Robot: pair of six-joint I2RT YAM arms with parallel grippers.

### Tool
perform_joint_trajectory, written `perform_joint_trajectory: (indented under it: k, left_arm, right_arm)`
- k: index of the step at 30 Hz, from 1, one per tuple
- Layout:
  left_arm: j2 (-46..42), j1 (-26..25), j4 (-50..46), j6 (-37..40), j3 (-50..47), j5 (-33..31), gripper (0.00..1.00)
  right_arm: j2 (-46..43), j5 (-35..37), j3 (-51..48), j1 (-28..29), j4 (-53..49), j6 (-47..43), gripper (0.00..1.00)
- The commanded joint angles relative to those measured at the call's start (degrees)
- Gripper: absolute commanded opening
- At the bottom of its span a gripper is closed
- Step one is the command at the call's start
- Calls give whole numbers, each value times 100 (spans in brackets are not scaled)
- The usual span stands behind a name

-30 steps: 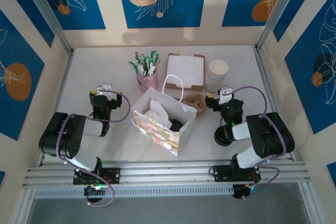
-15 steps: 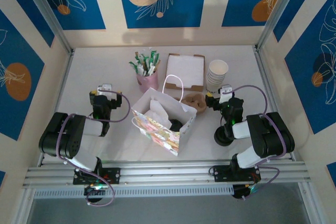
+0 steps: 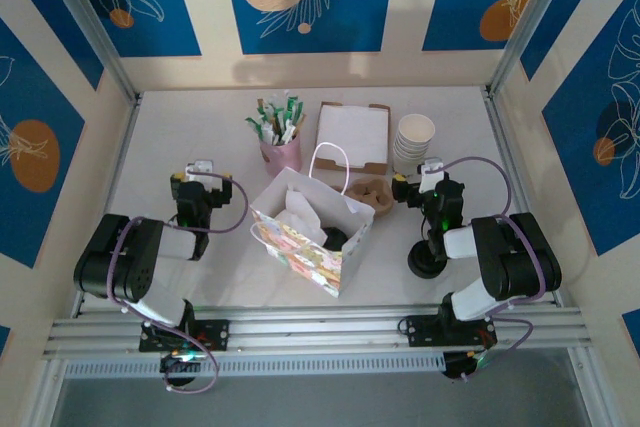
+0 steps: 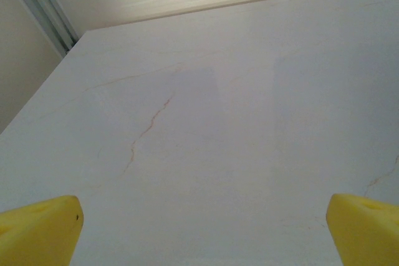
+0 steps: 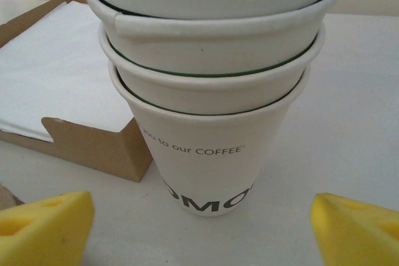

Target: Pack the takeout coffee

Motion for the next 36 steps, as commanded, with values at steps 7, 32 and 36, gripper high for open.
perform_joint_trajectory:
  k: [7, 32, 36]
  left_arm:
    - [54, -18, 176, -42, -5, -48, 100]
    - [53, -19, 167, -43, -6, -48, 100]
    - [53, -19, 165, -43, -6, -53, 100]
  right_arm:
    - [-3, 14, 216, -62, -142, 89, 99]
    - [23, -260, 691, -449, -1028, 484, 99]
    - [23, -255, 687, -441, -1026, 486, 99]
